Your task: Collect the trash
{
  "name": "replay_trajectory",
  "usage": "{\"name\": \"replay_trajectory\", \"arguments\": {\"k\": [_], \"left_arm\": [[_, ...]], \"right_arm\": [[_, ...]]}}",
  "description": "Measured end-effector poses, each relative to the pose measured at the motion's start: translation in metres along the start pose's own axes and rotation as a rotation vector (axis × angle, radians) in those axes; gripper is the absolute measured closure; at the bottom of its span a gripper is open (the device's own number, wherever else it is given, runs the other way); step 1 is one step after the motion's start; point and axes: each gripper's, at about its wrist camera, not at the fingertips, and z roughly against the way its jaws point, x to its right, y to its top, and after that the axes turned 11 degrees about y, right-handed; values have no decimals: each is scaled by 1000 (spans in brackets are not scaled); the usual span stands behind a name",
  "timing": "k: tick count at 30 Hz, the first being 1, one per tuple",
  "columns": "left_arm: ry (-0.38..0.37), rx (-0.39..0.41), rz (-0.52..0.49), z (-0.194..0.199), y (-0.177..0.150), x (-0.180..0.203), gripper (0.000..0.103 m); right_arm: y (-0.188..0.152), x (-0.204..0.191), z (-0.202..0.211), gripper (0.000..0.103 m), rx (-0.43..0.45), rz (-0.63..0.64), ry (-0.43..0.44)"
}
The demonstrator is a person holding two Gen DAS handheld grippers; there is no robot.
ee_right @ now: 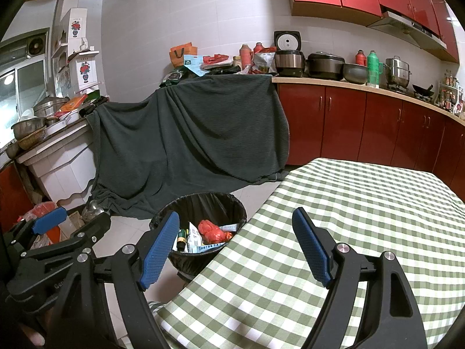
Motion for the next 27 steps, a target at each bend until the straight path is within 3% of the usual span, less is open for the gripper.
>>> {"name": "replay_trajectory", "arguments": {"k": [16, 24, 27], "left_arm": [[9, 13, -12, 3, 2, -2, 5], [13, 31, -32, 4, 4, 1, 5], [-17, 17, -32, 2, 6, 3, 5]], "right_arm": [[1, -2, 0, 25, 0, -2, -1], [1, -1, 1, 25, 3, -5, -4], [0, -2, 2, 25, 9, -14, -10]]}}
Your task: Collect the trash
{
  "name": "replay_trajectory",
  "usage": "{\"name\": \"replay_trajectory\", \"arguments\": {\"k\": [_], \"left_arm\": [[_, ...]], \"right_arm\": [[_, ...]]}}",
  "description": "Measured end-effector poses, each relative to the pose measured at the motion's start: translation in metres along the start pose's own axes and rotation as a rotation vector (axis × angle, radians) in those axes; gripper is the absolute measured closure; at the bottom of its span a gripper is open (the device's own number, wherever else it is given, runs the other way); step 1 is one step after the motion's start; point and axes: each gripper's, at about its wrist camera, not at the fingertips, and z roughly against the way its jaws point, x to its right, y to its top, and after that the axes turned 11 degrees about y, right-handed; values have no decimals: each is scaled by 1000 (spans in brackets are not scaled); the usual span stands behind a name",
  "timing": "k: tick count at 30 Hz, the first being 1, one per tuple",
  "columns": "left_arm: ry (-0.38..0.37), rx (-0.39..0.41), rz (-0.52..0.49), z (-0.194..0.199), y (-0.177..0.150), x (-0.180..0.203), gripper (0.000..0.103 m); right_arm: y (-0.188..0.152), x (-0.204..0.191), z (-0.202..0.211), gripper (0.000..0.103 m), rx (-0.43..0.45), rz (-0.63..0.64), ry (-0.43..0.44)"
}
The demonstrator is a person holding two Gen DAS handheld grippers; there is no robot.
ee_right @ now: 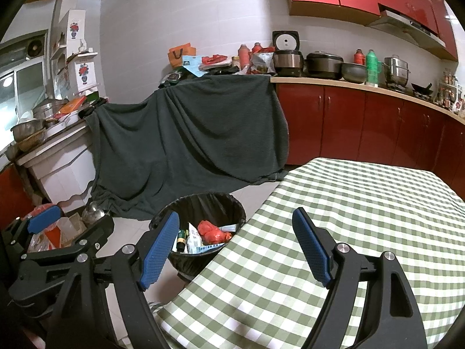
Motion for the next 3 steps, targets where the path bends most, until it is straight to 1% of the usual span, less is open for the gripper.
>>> {"name": "replay_trajectory", "arguments": {"k": [3], "left_arm": [[-30, -32, -6, -5, 1, 6, 5]], "right_arm": [[-1, 4, 2, 24, 7, -9, -21]]}}
